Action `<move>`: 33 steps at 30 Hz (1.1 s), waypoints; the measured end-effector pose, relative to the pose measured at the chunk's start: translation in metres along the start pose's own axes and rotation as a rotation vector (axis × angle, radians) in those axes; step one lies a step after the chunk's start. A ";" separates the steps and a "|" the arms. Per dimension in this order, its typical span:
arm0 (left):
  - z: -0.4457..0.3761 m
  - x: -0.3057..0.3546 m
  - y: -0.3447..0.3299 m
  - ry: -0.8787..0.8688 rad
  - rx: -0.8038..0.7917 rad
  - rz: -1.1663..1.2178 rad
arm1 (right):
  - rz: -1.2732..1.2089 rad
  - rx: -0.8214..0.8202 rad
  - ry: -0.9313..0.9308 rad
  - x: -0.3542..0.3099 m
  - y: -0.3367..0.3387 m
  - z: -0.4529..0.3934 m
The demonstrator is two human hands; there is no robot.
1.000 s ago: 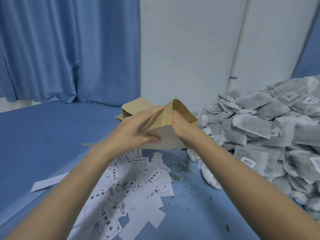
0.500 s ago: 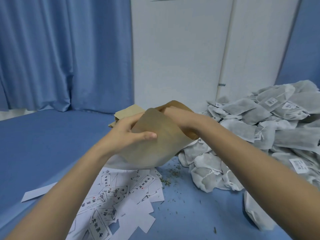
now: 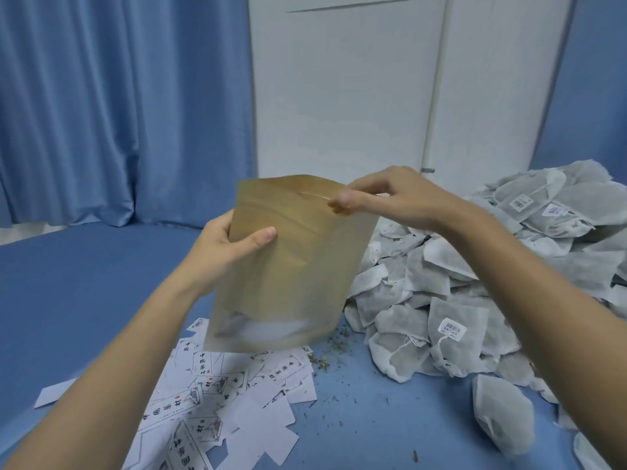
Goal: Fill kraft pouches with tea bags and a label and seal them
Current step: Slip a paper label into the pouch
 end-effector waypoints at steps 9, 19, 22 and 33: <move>-0.014 0.006 -0.004 0.107 -0.020 0.163 | -0.103 0.326 -0.014 0.024 0.007 -0.007; -0.013 0.000 -0.014 0.233 0.030 0.326 | -0.148 0.441 -0.059 0.051 0.014 0.002; -0.012 -0.004 -0.021 0.275 0.030 0.354 | -0.150 0.440 -0.080 0.057 0.008 0.006; -0.010 -0.003 -0.051 0.213 0.151 0.151 | -0.013 0.020 -0.061 0.043 0.014 0.007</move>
Point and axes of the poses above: each hand's wrist, its own z-axis away from the middle knuckle, its own y-axis out of the back of the hand, x = y × z, the point moved 2 cm from there along -z, towards the middle knuckle, and after that the axes turned 8 degrees about z, right-handed, at the moved point
